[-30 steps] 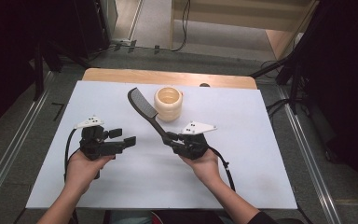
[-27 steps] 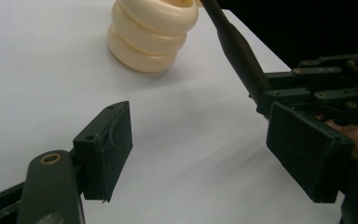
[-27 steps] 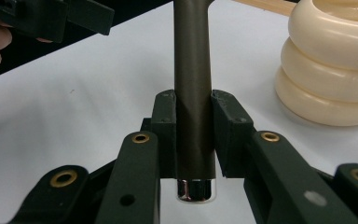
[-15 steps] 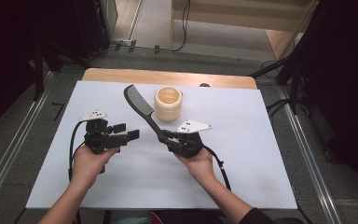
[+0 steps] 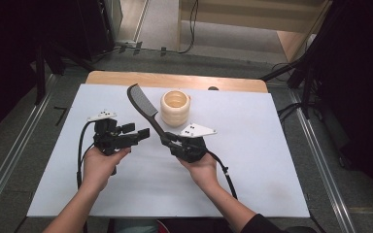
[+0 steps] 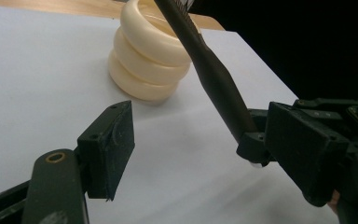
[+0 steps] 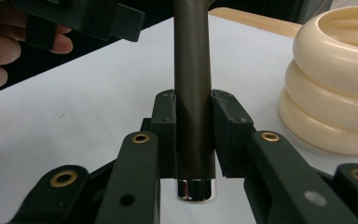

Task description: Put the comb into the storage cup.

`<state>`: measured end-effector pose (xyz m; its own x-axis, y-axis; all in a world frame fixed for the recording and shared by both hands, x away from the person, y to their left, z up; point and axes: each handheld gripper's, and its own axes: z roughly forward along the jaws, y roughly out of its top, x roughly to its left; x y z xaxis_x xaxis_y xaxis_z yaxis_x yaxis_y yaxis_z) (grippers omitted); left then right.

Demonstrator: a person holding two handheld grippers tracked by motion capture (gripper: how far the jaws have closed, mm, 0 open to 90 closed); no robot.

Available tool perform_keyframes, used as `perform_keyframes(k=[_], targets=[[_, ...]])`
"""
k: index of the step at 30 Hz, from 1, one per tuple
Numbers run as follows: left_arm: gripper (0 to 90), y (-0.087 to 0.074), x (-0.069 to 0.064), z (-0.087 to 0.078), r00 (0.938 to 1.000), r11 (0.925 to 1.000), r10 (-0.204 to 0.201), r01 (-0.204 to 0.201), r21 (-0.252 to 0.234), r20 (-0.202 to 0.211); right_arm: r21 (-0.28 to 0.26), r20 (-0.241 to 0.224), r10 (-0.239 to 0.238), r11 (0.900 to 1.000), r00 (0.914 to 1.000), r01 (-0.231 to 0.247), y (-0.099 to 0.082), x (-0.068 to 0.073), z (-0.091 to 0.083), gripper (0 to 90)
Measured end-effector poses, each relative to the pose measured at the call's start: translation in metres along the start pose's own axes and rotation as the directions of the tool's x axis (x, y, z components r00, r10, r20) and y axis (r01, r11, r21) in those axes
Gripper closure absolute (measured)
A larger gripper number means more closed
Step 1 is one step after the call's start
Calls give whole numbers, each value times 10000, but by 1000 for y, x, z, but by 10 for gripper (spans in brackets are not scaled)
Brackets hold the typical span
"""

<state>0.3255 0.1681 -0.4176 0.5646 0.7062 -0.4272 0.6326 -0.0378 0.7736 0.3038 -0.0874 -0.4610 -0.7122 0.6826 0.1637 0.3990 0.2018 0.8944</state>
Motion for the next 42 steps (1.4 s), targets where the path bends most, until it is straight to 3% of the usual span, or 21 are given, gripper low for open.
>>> perform_keyframes(k=[9,13,19,24,27,37,42], targets=[[273,1,-5,10,9991,9985,-350,339,-432,-245,-170,114,139,9998,9998,-137,1,5,10,704],[286,1,-7,15,9978,9964,-652,644,-555,-119,-245,110,177,9995,9998,-174,1,8,13,704],[324,1,-10,22,9939,9905,-1084,1061,-871,-213,-389,144,333,9987,9993,-327,0,10,17,704],[362,0,-8,27,9867,9818,-1613,1583,-1051,-208,-475,172,354,9983,9992,-345,0,11,17,704],[384,0,-8,28,9855,9799,-1670,1625,-1156,-304,-505,177,398,9980,9990,-389,0,11,17,704],[479,0,-11,33,9807,9741,-1939,1895,-1237,-249,-582,109,460,9973,9989,-453,0,12,19,704],[560,-2,-9,35,9762,9714,-2171,2157,-993,-34,-585,65,434,9974,9990,-430,0,13,19,704]])
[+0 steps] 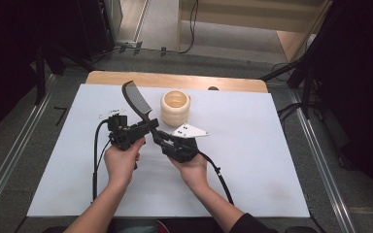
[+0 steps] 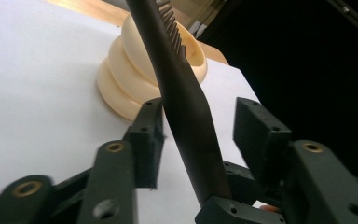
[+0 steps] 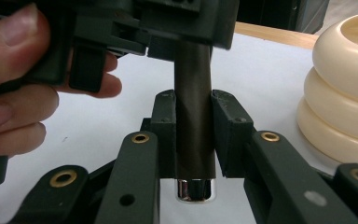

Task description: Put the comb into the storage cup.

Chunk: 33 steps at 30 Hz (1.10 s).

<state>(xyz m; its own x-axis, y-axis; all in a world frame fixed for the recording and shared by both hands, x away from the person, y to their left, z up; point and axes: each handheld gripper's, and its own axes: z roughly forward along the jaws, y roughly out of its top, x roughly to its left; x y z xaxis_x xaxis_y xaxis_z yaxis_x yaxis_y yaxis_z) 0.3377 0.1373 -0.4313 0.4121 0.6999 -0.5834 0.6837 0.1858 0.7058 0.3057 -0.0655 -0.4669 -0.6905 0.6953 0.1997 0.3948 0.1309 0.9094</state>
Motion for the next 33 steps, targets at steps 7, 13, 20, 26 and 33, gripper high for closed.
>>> perform_keyframes(k=[7,13,20,26,33], targets=[[680,-1,6,-1,9982,9985,-548,548,24,249,7,-46,-32,10000,10000,32,0,0,0,703],[710,-1,6,-4,9937,9951,-961,972,-163,582,-86,-158,-6,10000,9999,4,0,0,1,702],[729,-1,7,-4,9912,9939,-1089,1097,-69,748,-26,-206,-139,9999,9997,138,0,-1,0,681],[730,0,7,-3,9942,9968,-795,790,102,722,-35,-686,-110,9999,9976,107,-1,-5,1,477],[729,2,6,-5,9974,9989,-469,468,33,541,272,-894,-321,9990,9955,347,0,-7,-4,287]])
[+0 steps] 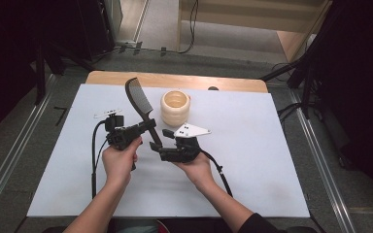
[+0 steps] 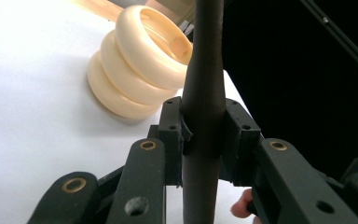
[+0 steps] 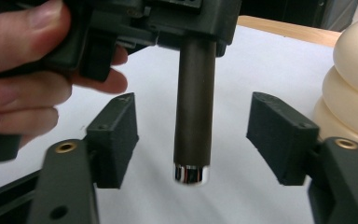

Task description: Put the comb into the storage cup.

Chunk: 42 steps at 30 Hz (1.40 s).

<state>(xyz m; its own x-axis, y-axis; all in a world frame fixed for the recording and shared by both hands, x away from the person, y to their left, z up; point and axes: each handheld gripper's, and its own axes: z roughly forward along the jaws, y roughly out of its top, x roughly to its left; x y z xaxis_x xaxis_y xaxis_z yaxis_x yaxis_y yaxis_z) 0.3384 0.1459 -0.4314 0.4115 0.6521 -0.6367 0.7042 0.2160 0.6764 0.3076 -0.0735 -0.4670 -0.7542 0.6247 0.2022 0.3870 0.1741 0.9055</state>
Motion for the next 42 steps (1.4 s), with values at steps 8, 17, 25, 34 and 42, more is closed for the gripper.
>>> perform_keyframes(k=[8,17,25,34,42], targets=[[729,3,3,-3,9999,10000,29,-29,-38,-108,124,-190,100,9999,9998,-97,-3,-4,-9,232],[729,5,6,-2,10000,9999,43,-44,163,42,243,-435,52,9997,9990,-41,-4,-10,-22,217],[729,5,5,-2,9997,9993,229,-231,287,60,320,-302,14,9995,9995,-4,-9,-16,-33,208],[729,6,7,-3,9995,9987,283,-289,427,154,590,-154,-140,9981,9998,149,-16,-25,-48,208],[729,7,8,-4,9991,9980,396,-403,492,146,903,-441,-357,9951,9984,396,-19,-27,-60,208]])
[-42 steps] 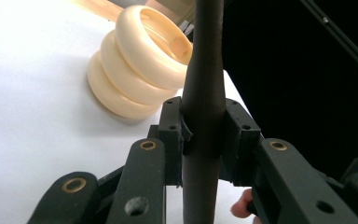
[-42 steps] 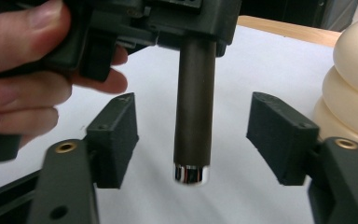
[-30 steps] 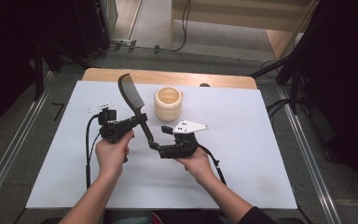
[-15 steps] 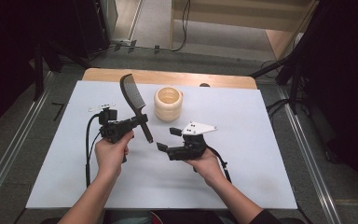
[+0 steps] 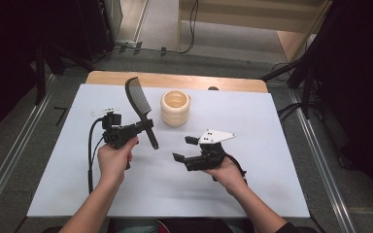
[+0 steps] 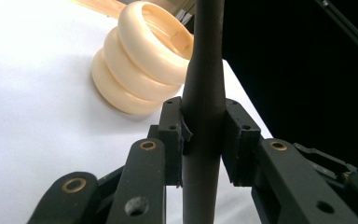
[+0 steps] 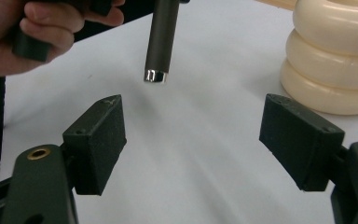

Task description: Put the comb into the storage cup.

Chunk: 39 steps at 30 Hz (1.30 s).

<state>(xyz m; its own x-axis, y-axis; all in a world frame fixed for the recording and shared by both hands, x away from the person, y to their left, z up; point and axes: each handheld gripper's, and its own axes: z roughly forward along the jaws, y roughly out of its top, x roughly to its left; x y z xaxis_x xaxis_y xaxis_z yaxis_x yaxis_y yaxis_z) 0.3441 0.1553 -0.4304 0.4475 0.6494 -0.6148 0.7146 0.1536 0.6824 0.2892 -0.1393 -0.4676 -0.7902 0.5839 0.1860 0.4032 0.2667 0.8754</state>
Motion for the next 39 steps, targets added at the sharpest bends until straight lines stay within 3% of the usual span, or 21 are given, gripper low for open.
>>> perform_keyframes(k=[10,29,39], targets=[[729,1,2,-1,9999,9998,90,-91,183,89,264,39,-188,9995,9998,187,-7,-6,-19,208],[729,3,5,-2,9979,9990,367,-381,247,527,675,170,-16,9977,9999,4,-29,-13,-51,208],[729,4,7,-3,9975,9981,455,-476,383,535,946,285,-6,9955,9996,-21,-39,-14,-63,208]])
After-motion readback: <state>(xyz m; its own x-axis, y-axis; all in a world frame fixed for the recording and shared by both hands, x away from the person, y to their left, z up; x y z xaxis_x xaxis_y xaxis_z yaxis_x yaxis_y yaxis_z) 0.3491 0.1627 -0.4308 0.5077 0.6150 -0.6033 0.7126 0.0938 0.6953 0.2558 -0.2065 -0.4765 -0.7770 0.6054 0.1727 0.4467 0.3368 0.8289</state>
